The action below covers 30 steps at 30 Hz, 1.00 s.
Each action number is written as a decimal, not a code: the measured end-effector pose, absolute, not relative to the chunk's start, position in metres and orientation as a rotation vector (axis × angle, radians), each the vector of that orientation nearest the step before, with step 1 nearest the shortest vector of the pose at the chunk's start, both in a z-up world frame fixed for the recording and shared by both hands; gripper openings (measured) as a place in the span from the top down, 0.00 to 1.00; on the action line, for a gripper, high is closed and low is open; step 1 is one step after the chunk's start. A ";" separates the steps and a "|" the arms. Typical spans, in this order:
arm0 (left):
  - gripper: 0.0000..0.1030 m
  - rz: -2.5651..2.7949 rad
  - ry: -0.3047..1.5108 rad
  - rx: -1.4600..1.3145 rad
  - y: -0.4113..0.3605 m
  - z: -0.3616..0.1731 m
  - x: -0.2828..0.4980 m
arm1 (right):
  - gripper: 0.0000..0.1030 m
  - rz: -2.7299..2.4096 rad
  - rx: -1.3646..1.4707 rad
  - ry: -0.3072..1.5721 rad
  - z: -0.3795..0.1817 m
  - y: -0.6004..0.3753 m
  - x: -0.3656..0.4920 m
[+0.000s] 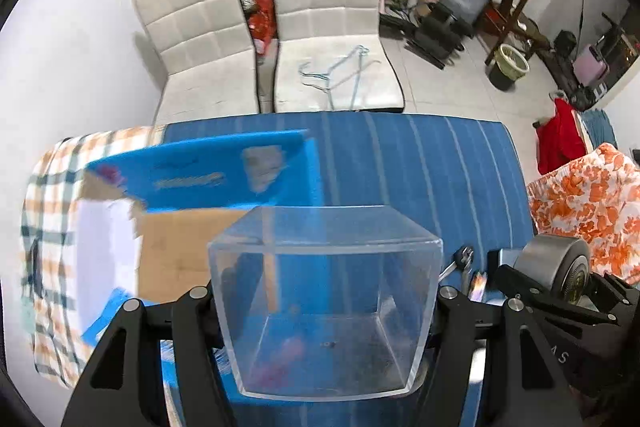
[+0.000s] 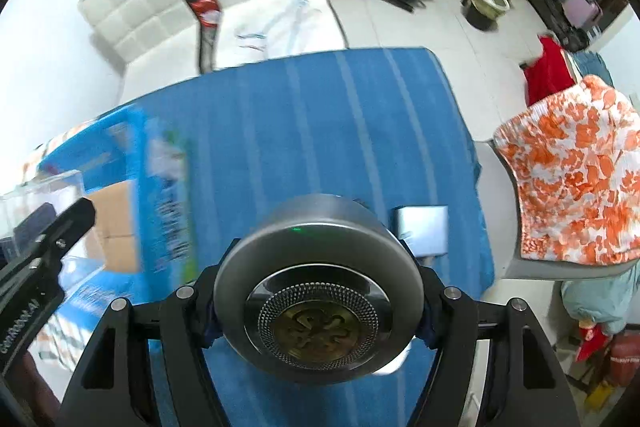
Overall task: Organize rigid objects
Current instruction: 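Carry the clear cube box and silver tin over the blue box with both tools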
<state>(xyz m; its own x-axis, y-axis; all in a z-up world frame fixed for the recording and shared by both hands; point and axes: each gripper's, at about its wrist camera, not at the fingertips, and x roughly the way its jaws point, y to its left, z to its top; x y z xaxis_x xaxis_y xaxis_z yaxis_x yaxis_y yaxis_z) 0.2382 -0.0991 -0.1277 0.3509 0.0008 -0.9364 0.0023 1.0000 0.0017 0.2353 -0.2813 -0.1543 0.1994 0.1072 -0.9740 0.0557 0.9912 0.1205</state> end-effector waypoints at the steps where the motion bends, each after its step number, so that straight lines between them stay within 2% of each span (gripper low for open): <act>1: 0.40 0.003 1.206 0.002 -0.094 -0.123 0.233 | 0.29 0.044 0.140 1.361 -0.147 -0.267 0.226; 9: 0.40 0.052 1.151 -0.022 -0.009 -0.087 0.182 | 0.29 0.144 0.108 1.284 -0.099 -0.161 0.169; 17: 0.40 0.079 1.144 -0.054 0.047 -0.084 0.171 | 0.29 0.214 0.050 1.278 -0.098 -0.089 0.165; 22: 0.40 0.064 1.207 -0.092 0.078 -0.115 0.192 | 0.29 0.240 0.094 1.335 -0.136 -0.064 0.206; 30: 0.40 0.049 1.368 -0.153 0.110 -0.205 0.262 | 0.29 0.204 0.101 1.483 -0.248 -0.025 0.289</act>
